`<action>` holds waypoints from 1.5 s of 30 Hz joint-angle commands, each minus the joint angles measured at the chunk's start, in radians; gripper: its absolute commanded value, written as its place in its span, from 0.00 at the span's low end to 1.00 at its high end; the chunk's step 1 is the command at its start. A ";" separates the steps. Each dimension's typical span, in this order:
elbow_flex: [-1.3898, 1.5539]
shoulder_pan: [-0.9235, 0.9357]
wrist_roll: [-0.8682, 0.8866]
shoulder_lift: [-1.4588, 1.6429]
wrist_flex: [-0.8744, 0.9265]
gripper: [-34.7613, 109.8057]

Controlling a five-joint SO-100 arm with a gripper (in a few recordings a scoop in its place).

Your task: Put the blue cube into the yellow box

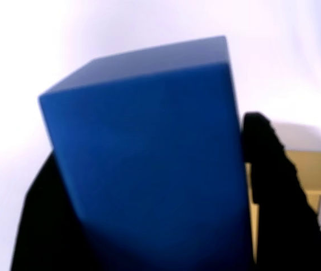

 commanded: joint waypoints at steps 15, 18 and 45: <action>0.368 0.072 0.015 0.373 -0.084 0.31; 0.417 0.080 0.018 0.405 -0.086 0.31; 0.799 0.117 0.026 0.506 -0.305 0.30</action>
